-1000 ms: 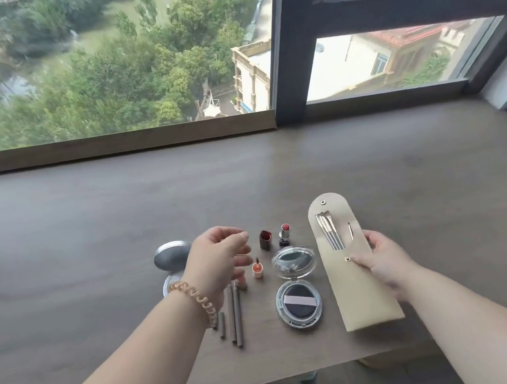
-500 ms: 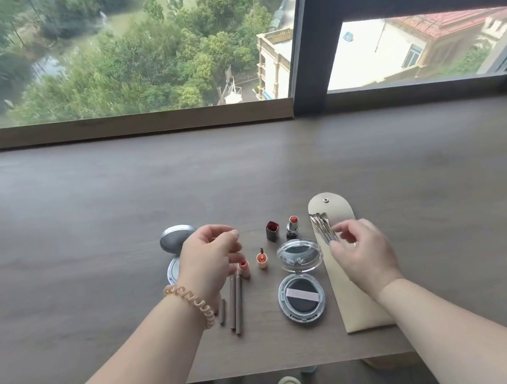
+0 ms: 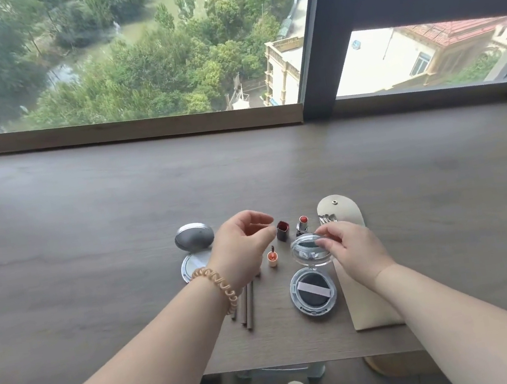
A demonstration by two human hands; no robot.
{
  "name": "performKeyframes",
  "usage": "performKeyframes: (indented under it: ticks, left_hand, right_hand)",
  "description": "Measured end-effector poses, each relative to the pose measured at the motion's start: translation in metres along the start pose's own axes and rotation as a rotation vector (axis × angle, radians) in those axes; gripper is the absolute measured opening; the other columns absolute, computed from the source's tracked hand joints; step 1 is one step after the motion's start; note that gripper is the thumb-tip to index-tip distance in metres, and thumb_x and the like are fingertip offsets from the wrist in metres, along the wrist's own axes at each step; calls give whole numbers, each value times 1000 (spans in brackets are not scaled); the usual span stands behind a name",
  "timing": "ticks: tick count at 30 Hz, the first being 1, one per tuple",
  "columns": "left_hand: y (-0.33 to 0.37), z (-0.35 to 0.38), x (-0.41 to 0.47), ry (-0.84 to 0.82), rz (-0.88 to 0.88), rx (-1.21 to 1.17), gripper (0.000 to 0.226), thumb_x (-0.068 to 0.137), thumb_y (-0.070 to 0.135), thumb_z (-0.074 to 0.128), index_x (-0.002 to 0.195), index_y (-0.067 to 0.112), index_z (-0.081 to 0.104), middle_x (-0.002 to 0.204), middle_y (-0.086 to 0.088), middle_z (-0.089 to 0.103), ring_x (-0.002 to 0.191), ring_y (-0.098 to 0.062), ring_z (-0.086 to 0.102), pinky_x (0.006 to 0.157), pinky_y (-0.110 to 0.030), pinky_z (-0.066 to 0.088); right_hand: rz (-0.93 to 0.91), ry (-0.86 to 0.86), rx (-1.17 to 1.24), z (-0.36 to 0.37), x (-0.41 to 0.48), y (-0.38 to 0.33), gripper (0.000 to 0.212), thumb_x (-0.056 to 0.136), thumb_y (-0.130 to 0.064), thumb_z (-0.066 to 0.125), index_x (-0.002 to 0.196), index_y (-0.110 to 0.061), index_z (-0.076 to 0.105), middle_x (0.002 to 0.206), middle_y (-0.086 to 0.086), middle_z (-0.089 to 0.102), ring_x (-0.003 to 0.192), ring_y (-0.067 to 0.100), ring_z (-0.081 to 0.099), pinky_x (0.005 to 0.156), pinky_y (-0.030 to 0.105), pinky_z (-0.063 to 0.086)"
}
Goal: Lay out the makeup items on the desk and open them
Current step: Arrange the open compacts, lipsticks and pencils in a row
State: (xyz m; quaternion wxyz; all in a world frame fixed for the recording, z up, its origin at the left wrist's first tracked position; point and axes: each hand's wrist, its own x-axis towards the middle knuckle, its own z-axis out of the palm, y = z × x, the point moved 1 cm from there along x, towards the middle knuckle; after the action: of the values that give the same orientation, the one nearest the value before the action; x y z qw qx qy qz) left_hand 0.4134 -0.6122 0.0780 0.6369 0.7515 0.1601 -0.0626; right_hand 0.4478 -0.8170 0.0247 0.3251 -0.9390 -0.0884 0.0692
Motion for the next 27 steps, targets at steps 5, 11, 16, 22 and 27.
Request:
performKeyframes:
  ticks: [5,11,16,22,27]
  left_hand:
    - [14,-18,2,-38,65,-17,11,84,18,68,94,24,68,91,6,68,81,-6,62,65,-20,48]
    - [37,-52,-3,-171,62,18,31,88,25,63,119,20,60,102,3,63,83,-8,59,68,-18,43]
    - [44,-99,-12,-335,-126,-184,21,93,35,53,112,26,57,105,-8,67,88,-31,63,86,-49,52]
    - [22,-164,-17,-378,-174,-299,43,89,8,59,129,15,47,99,-12,68,61,-23,68,59,-36,60]
    - [-3,-204,-12,-275,-189,-211,32,91,4,56,119,17,52,91,-10,66,60,-18,64,57,-32,58]
  right_hand:
    - [-163,112,73,-31,9,-33,11,87,-17,64,96,-16,71,84,-4,67,83,17,61,77,32,46]
    - [-338,135,12,-57,30,-112,17,90,-21,61,100,-12,71,95,1,70,89,17,61,81,27,46]
    - [-339,89,128,-42,45,-181,14,92,-20,58,94,-17,72,81,-12,65,77,7,58,70,16,42]
    - [-298,25,176,10,59,-232,13,92,-22,59,89,-18,70,70,-12,62,71,11,57,67,25,43]
    - [-257,-45,234,52,63,-263,12,90,-23,61,95,-16,70,83,-5,67,84,16,61,79,32,49]
